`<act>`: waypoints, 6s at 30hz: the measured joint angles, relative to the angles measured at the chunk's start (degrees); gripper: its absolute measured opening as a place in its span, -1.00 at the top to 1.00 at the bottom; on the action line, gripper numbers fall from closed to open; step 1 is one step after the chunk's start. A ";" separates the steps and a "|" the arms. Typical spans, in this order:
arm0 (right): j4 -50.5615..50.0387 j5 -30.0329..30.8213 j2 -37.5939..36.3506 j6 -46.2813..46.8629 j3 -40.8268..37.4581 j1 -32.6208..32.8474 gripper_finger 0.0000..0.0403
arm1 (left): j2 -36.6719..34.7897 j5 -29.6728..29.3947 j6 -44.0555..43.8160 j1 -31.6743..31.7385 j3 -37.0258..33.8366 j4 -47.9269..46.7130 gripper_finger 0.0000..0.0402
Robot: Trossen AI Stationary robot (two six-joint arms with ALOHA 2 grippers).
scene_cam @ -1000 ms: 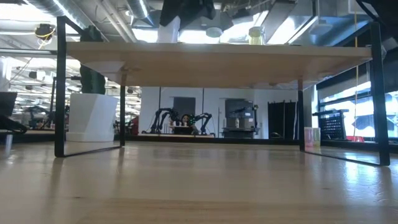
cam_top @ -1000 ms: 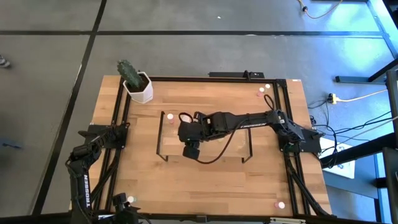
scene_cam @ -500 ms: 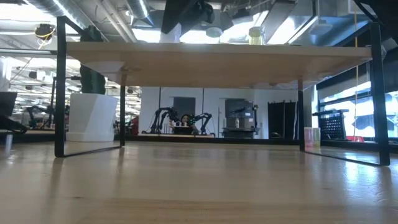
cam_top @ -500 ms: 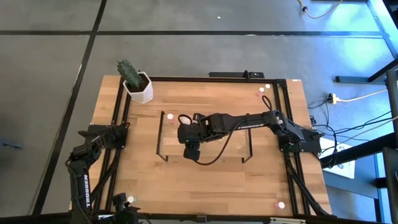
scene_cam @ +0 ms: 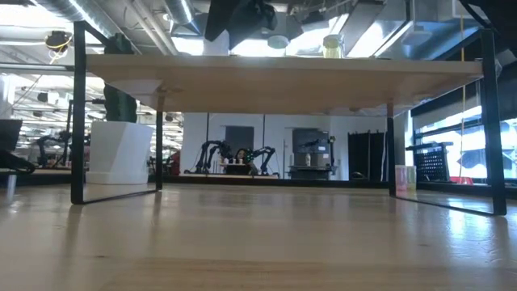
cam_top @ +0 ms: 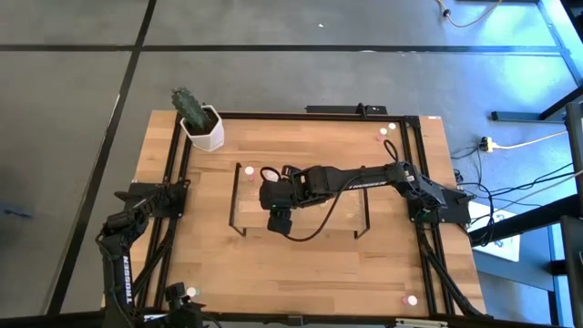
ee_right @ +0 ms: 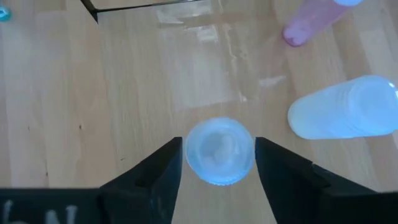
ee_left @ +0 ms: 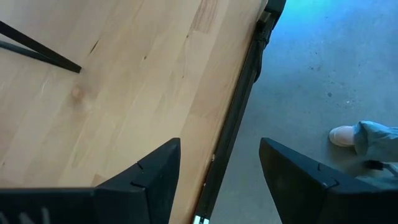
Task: Pick and place medicine bottles onto shelf by color
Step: Put the right white pill bottle on the shelf aligned with the other white pill bottle, then put the bottom pink pill bottle on the shelf aligned with the other pink pill bottle
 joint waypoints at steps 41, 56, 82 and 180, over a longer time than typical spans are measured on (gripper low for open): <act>-1.03 3.83 -10.01 -7.27 0.79 24.20 -0.15 | -0.07 7.25 -4.68 -0.70 -0.75 1.50 -0.06; -7.14 7.94 -10.01 5.70 0.76 29.95 -0.15 | 0.00 9.14 -9.15 -1.09 -6.43 5.19 -0.06; -22.64 4.15 -11.96 39.96 0.20 42.65 -0.15 | 0.00 8.03 -7.85 4.62 -6.43 6.62 -0.06; -0.84 -31.08 -17.29 81.94 -47.08 52.94 -0.15 | 0.07 6.04 -5.92 7.63 -6.38 8.00 -0.06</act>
